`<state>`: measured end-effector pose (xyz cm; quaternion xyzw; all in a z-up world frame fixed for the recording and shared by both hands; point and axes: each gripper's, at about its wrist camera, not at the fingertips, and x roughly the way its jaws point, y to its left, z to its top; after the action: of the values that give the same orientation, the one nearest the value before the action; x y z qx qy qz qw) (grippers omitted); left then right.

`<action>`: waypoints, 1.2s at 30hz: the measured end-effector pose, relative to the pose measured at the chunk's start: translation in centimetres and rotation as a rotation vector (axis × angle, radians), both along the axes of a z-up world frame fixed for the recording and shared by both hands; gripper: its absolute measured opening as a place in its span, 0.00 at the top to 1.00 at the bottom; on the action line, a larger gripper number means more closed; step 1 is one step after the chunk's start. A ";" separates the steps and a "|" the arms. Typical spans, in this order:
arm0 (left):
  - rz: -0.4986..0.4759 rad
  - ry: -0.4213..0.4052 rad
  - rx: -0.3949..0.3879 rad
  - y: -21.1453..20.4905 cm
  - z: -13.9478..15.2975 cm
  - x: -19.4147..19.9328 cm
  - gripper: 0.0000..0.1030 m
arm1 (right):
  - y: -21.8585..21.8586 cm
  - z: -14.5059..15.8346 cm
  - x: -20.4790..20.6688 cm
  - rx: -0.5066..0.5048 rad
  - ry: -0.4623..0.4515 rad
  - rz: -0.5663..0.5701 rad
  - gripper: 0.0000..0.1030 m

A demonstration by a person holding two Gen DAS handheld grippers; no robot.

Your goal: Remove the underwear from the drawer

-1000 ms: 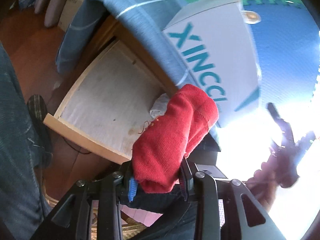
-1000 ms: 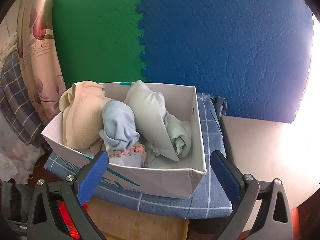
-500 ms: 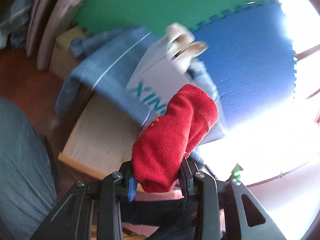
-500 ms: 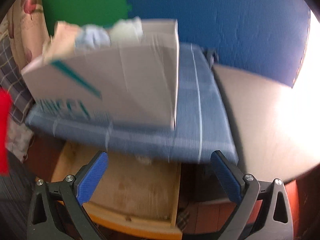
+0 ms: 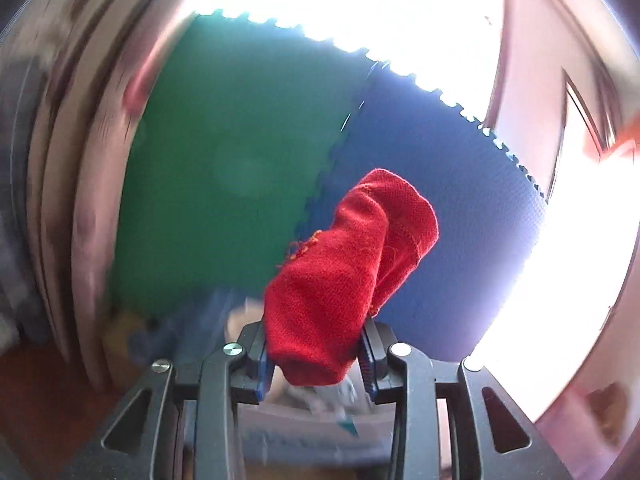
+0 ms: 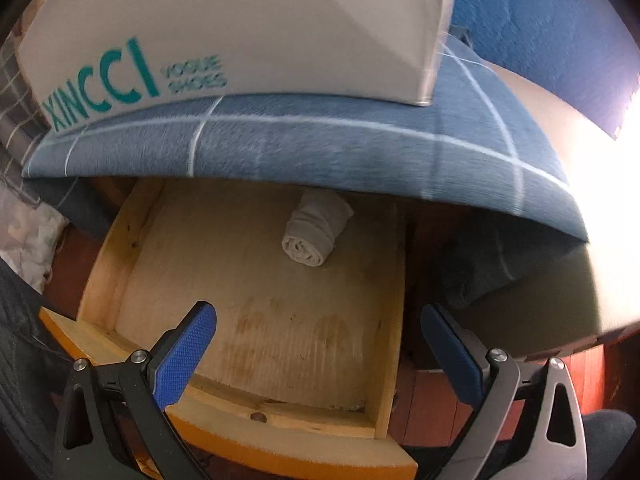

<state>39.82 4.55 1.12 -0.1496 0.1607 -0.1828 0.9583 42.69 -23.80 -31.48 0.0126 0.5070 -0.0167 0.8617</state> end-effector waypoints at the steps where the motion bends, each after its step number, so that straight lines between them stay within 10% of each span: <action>1: 0.000 -0.023 0.015 -0.8 0.5 0.3 0.67 | 0.3 -0.4 0.1 -0.021 0.000 0.013 0.01; 7: 0.036 -0.106 0.201 -6.7 -1.1 3.6 0.67 | 2.1 -2.4 0.4 -0.102 0.017 0.090 0.01; 19: 0.004 -0.018 0.581 -15.7 -10.5 10.6 0.67 | 9.1 -4.0 3.5 -0.144 0.036 0.222 0.02; 25: 0.028 0.049 0.596 -16.2 -12.5 12.6 0.67 | 11.5 -5.7 4.7 -0.275 0.068 0.331 0.02; 32: -0.001 0.032 0.698 -17.8 -14.0 13.1 0.67 | 8.5 -6.2 6.2 -0.101 0.116 0.153 0.01; 36: -0.017 0.025 0.733 -17.9 -14.3 13.0 0.67 | 13.0 -7.7 4.6 -0.442 0.122 0.422 0.01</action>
<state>52.85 -13.38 -13.15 0.2027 0.2285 -0.1193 0.9447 47.33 -10.79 -39.20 -0.2814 0.5334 0.0519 0.7960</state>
